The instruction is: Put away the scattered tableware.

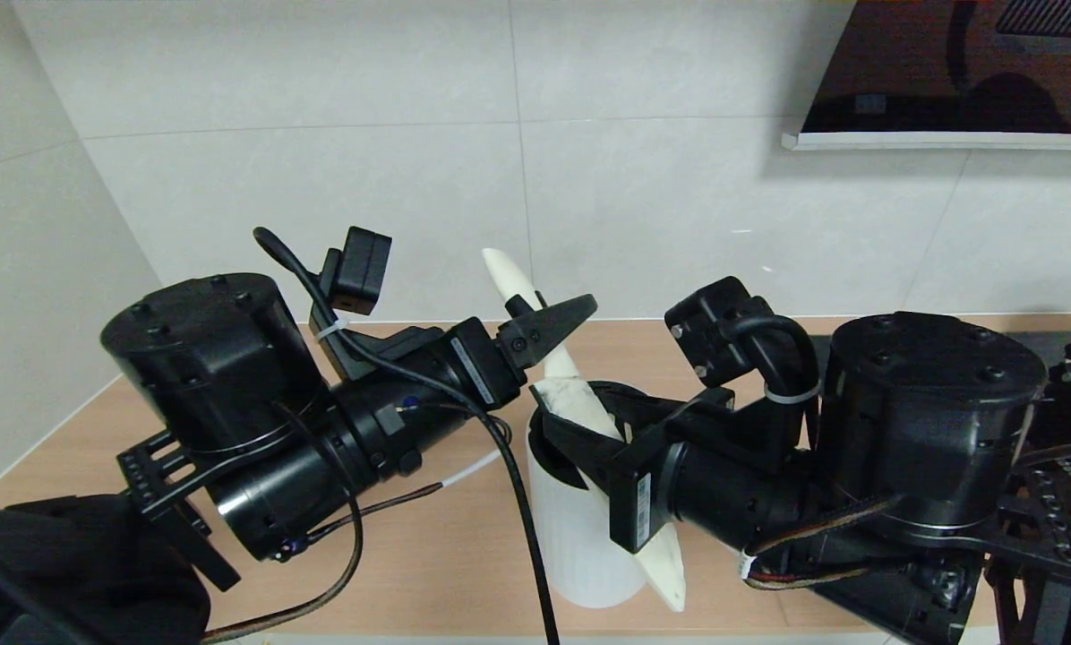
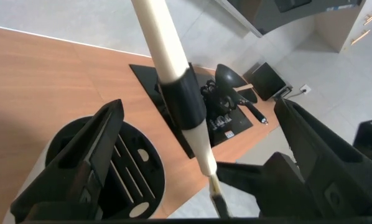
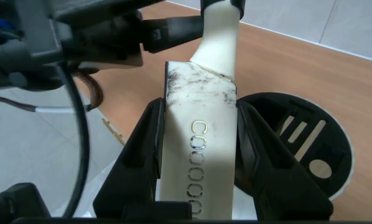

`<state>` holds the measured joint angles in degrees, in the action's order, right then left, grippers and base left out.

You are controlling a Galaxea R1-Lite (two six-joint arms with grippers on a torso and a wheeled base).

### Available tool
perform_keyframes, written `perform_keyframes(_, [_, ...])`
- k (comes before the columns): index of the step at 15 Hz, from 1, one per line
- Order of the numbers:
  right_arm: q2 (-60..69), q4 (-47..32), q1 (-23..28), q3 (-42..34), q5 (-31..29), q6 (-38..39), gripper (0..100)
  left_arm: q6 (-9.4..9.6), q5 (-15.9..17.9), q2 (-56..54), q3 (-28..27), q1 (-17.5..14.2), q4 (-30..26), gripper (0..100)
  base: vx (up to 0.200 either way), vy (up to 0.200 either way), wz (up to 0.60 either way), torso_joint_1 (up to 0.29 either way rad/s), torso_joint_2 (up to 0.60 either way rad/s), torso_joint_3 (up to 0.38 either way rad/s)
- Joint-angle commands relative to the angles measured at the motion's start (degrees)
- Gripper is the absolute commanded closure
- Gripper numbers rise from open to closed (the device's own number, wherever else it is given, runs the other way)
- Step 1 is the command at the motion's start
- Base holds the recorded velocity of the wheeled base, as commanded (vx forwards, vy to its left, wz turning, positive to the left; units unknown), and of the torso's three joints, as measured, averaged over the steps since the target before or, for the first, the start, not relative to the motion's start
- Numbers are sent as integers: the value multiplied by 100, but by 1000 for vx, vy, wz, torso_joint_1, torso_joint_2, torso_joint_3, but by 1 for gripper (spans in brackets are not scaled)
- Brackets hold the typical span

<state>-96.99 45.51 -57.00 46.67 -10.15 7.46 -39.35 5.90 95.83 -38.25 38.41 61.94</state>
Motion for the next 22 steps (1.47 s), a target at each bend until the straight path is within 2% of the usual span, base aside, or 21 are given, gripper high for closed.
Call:
perform_keyframes(1, [-4,2,-13,-8,-4,1,100,-2,-1,-3,2,0,2,0,0,0,0,0,0,0])
perform_keyframes(2, [-4,2,-13,-8,-4,1,100,-2,-1,-3,11,0,2,100,0,0,0,0,0,0])
perform_keyframes(17, [13,2,-4,0,-22,1,100,-2,8,-12,46,8,2,100,0,0,0,0,0,0])
perform_keyframes(18, [13,2,-4,0,-22,1,0,-2,16,-21,46,8,2,100,0,0,0,0,0,0])
perform_keyframes(22, [40,2,-4,-8,-30,10,0,-2,8,-47,46,8,2,100,0,0,0,0,0,0])
